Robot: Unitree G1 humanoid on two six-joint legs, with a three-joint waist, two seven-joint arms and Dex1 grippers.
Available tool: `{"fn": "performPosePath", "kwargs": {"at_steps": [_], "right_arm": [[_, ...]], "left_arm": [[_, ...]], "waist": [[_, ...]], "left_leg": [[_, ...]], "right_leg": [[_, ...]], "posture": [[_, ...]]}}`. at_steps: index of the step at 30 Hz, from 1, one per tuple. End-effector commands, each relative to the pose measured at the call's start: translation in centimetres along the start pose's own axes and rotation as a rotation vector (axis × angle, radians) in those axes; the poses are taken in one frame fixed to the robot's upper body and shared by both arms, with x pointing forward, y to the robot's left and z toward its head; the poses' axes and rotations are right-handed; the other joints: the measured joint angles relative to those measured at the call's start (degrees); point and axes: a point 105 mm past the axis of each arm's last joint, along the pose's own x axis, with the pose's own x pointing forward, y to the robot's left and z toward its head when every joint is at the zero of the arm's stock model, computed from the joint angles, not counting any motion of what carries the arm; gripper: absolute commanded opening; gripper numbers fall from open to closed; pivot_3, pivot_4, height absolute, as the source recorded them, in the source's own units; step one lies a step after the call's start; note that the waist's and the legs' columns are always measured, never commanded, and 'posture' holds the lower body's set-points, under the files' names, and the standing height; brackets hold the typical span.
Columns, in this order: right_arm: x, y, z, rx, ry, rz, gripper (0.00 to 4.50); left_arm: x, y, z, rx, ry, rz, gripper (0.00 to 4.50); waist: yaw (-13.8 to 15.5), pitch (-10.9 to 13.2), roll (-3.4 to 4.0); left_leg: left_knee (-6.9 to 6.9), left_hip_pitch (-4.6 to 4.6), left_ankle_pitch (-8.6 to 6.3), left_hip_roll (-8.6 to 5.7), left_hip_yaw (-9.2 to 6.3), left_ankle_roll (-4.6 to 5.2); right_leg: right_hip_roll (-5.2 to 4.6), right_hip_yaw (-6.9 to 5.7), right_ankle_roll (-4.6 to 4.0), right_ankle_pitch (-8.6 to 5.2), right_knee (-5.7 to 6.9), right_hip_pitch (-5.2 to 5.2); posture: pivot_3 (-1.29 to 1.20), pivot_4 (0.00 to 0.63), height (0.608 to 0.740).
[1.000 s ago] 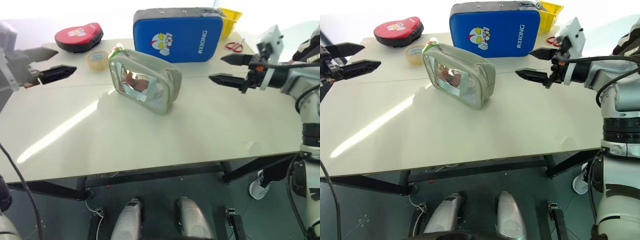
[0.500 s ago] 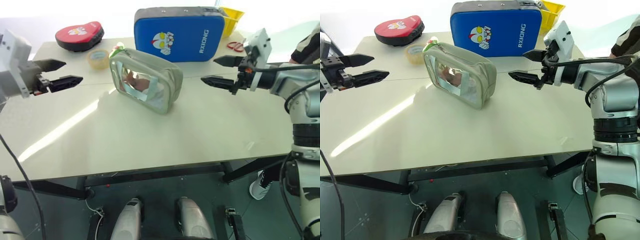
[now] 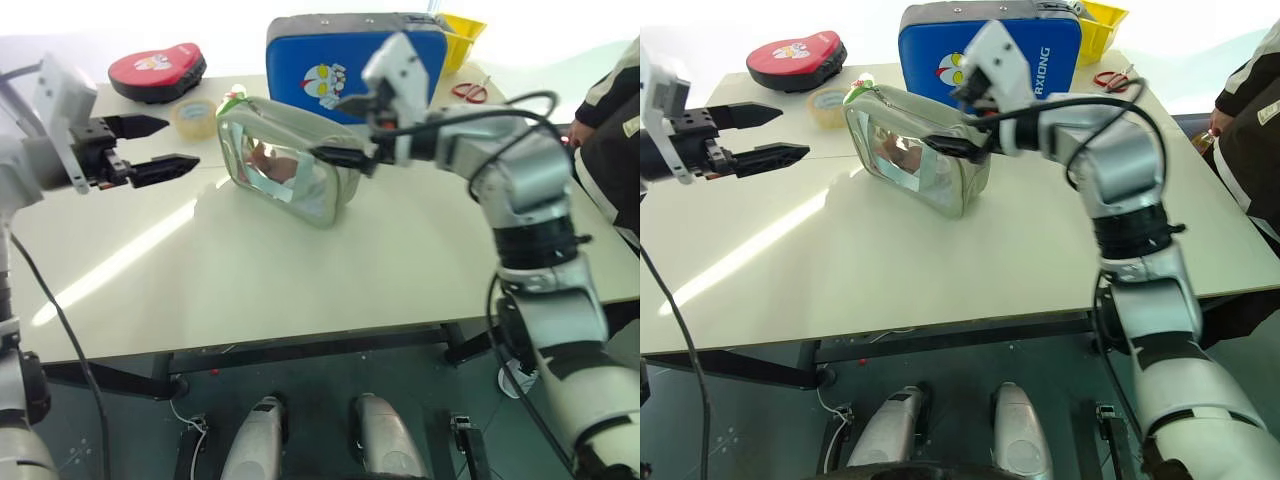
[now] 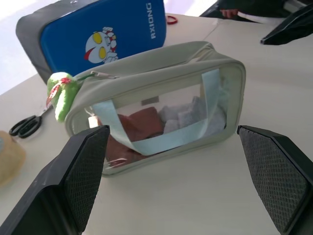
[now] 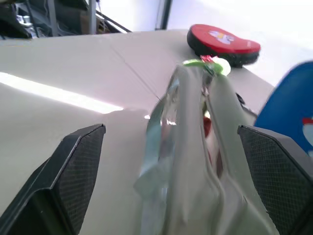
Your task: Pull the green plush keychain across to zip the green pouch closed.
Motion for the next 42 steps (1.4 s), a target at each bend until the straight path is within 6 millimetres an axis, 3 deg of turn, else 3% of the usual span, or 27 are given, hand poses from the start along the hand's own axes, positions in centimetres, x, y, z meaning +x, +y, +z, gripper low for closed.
{"fn": "performPosePath", "kwargs": {"at_steps": [1, 7, 11, 14, 21, 27, 32, 35, 38, 42], "right_arm": [[2.3, -0.9, 0.6, -0.077, 0.012, -0.036, 4.50], [5.1, -0.4, -1.9, -0.135, 0.129, 0.053, 4.50], [5.6, -0.7, -2.9, -0.132, 0.163, 0.066, 4.50], [5.9, -0.5, -3.1, -0.165, 0.179, 0.098, 3.67], [4.7, -2.1, -3.6, -0.290, 0.217, 0.079, 0.02], [2.2, -2.8, -0.9, -0.540, 0.127, 0.153, 0.02], [-0.8, -2.8, -1.2, -0.634, 0.094, 0.244, 0.02], [-2.0, -0.8, -2.1, -0.592, 0.033, 0.365, 0.02], [-3.1, 1.6, -3.2, -0.657, -0.002, 0.475, 0.02], [-3.3, 3.7, -4.2, -0.643, -0.037, 0.520, 0.02]], "left_arm": [[0.1, -1.2, 1.3, 0.061, -0.023, -0.031, 4.44], [0.1, -2.9, 1.6, 0.146, 0.005, -0.065, 4.44], [0.4, -3.1, 1.6, 0.141, -0.009, -0.052, 4.44], [0.1, -3.2, 0.6, 0.148, 0.023, -0.044, 4.50], [-0.1, -3.1, 0.9, 0.144, 0.007, -0.022, 4.50], [-1.0, -2.1, 1.4, 0.128, -0.006, 0.026, 4.50], [-2.0, -1.8, 0.8, 0.123, 0.026, 0.043, 4.50], [-2.3, -1.6, 1.2, 0.122, 0.022, 0.058, 4.50], [-2.4, -1.6, 1.5, 0.118, 0.021, 0.064, 4.50], [-2.2, -2.1, 1.6, 0.119, 0.029, 0.056, 4.50]], "waist": [[0.0, 0.0, 0.00], [-0.1, 0.0, -0.01], [-0.3, 0.0, -0.01], [-0.9, 0.0, -0.01], [-1.3, 0.0, -0.01], [-1.2, 0.0, 0.00], [-1.4, 0.0, 0.01], [-1.4, 0.0, 0.00], [-1.4, 0.0, 0.01], [-1.4, 0.0, 0.01]], "left_leg": [[0.00, 0.00, 0.00, -0.01, 0.00, 0.00], [-0.01, 0.00, 0.01, -0.03, -0.01, -0.01], [-0.01, 0.02, 0.01, -0.01, -0.04, -0.02], [-0.02, 0.06, 0.01, 0.01, -0.06, -0.02], [-0.05, 0.05, 0.01, 0.02, -0.09, -0.02], [-0.04, 0.03, 0.01, 0.01, -0.09, -0.03], [-0.08, 0.03, 0.01, 0.02, -0.07, -0.03], [-0.09, 0.04, 0.01, 0.07, -0.07, -0.02], [-0.06, 0.04, 0.01, 0.08, -0.08, -0.02], [-0.04, 0.06, 0.01, 0.09, -0.07, -0.02]], "right_leg": [[0.00, 0.01, 0.00, 0.00, 0.00, 0.00], [0.01, 0.01, 0.00, 0.00, 0.00, 0.02], [0.06, 0.00, 0.00, 0.01, 0.05, 0.00], [0.08, 0.00, -0.01, 0.01, 0.07, 0.02], [0.12, 0.01, -0.01, 0.01, 0.13, -0.03], [0.12, 0.01, -0.01, 0.01, 0.11, -0.01], [0.12, 0.02, 0.00, 0.00, 0.11, -0.06], [0.16, 0.02, -0.01, 0.00, 0.12, -0.04], [0.17, 0.03, -0.01, 0.01, 0.16, -0.04], [0.18, 0.04, 0.00, 0.00, 0.18, -0.04]], "posture": [[0.00, 0.150, 0.740], [0.00, 0.150, 0.740], [0.00, 0.150, 0.740], [0.00, 0.150, 0.740], [0.00, 0.150, 0.740], [0.00, 0.150, 0.740], [0.00, 0.150, 0.740], [0.00, 0.150, 0.740], [0.00, 0.150, 0.740], [0.00, 0.150, 0.740]]}}
